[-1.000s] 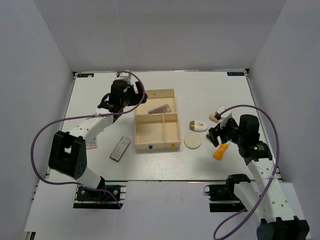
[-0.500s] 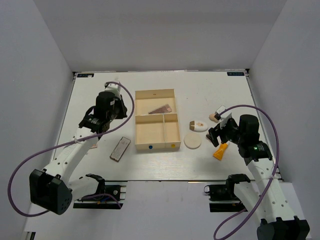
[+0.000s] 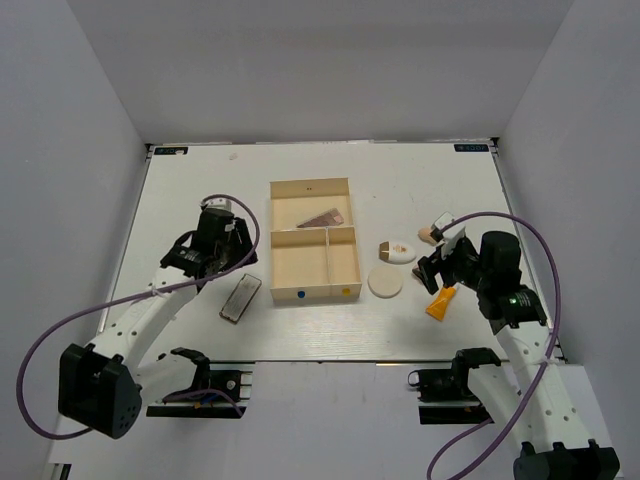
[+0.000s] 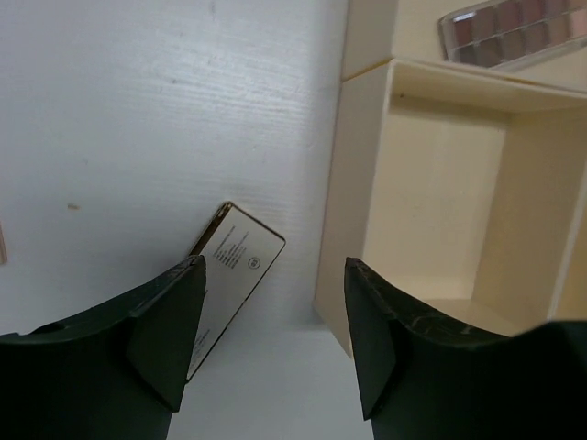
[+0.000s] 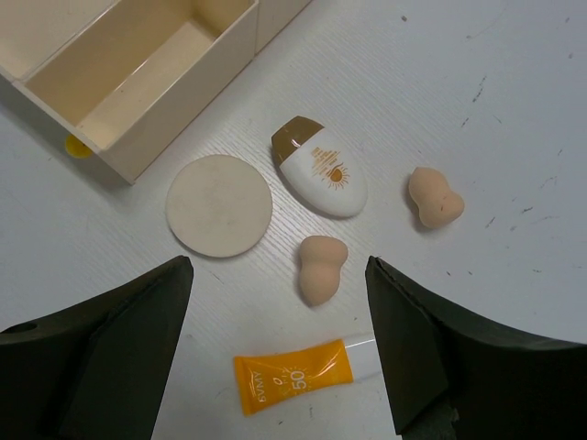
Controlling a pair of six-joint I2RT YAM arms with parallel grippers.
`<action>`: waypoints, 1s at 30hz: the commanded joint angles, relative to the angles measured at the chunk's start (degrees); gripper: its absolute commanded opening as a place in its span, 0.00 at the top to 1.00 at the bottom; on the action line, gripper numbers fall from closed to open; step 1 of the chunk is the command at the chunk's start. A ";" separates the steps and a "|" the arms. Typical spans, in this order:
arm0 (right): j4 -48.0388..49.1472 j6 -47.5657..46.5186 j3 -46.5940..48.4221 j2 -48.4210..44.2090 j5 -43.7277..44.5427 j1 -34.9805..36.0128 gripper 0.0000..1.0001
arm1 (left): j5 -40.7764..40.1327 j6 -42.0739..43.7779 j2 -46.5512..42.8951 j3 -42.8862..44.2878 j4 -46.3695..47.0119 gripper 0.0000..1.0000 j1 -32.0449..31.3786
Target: Organize the makeup
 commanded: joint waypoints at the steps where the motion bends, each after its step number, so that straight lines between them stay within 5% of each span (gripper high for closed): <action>1: 0.56 0.01 -0.06 -1.52 -1.28 0.36 0.18 | -3.24 -8.20 3.86 2.49 -8.73 0.28 -0.32; 11: 0.29 -0.17 -0.06 -2.66 -2.34 0.36 0.18 | -3.59 -10.22 4.14 2.67 -21.66 0.13 -0.32; 30: -0.41 -0.70 -0.06 -4.24 -4.36 0.62 0.17 | 5.73 -3.98 19.60 0.56 -19.38 0.02 0.03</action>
